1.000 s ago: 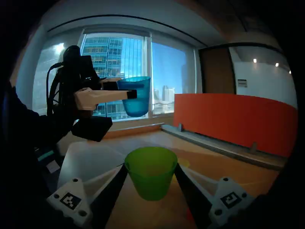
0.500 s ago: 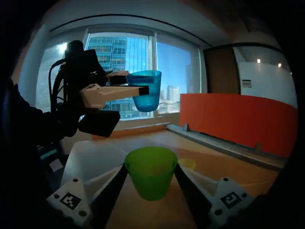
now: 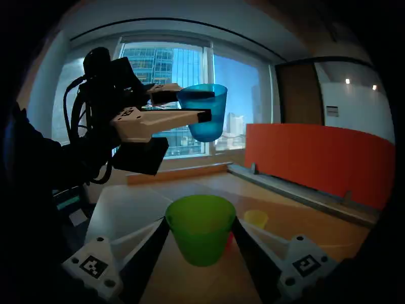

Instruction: Pour water

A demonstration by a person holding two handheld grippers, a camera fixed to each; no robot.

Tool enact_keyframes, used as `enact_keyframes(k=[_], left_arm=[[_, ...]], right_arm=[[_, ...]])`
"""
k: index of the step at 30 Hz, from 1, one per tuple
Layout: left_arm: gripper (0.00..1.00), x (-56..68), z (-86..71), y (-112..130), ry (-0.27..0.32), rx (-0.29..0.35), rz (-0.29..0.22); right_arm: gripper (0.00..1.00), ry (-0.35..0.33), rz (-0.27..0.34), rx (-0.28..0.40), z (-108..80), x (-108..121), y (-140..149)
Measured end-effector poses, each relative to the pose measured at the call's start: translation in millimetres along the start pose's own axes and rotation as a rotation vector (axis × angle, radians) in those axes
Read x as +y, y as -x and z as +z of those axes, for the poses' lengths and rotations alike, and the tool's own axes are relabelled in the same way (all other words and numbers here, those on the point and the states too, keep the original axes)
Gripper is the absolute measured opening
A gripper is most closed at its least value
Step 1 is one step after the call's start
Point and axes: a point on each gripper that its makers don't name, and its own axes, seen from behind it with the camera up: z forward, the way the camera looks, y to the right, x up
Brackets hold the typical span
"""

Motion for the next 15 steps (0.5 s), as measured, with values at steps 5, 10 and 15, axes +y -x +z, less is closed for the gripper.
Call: enact_keyframes(k=[5, 10, 15], left_arm=[[0.85, -0.4, -0.8, -1.9, -0.005, -0.001, 0.033], [0.85, 0.7, -1.3, -3.9, -0.011, -0.003, 0.069], [0.85, 2.9, -1.3, -6.1, -0.014, -0.005, 0.11]], right_arm=[[0.91, -0.009, -0.003, -0.002, 0.4, -2.6, 0.5], [0.91, -0.014, -0.004, -0.002, 0.7, -4.0, 0.4], [0.91, -0.018, -0.005, -0.002, 2.1, -5.5, 0.6]])
